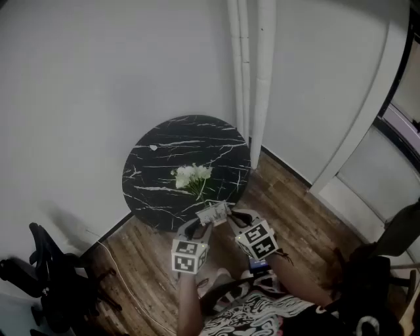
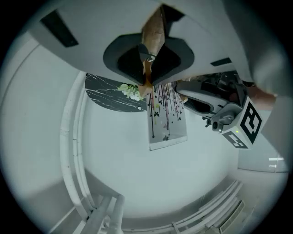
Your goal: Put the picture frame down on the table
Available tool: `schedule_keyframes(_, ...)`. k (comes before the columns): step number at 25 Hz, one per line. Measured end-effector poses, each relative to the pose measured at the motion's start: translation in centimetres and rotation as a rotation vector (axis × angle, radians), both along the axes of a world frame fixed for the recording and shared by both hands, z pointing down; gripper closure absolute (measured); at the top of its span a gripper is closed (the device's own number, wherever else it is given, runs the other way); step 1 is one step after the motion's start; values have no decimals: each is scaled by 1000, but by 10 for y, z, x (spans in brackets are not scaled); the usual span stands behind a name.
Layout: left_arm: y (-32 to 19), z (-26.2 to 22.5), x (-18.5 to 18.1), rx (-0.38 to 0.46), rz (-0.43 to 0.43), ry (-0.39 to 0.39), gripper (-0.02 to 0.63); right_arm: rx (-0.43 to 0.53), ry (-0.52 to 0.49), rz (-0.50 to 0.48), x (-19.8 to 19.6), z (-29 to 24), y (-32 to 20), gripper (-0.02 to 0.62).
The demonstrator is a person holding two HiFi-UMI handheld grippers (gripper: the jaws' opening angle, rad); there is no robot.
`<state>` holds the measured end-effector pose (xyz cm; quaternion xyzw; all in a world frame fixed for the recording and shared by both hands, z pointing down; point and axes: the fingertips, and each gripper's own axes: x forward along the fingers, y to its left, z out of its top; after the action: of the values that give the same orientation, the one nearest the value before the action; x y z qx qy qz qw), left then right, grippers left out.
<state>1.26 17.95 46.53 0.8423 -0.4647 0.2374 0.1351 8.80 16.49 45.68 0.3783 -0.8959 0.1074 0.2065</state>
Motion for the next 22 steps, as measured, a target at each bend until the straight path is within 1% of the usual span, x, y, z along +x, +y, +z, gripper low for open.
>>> schedule_keyframes(5,-3,2,3,8,-4,1,457,18,-1,-12,2,2,-3,538)
schedule_keyframes(7,-4,0,4,11,-12,28,457,24,-4,-9,3,0,-4,538)
schedule_keyframes(9,-4,-2,4,12,-29,79,456,22,-11,-8,4,-1,-4,538)
schedule_keyframes(11,-4,-3,4,12,-39,101,456,17,-16,-7,4,-1,-2,538)
schedule_keyframes(16,-1,-3,7,5,-42,95,456,10,-6,-3,7,-1,1,538)
schedule_keyframes(22,7,-1,8,2,-52,91,456,-3,-24,-15,8,1,9,538)
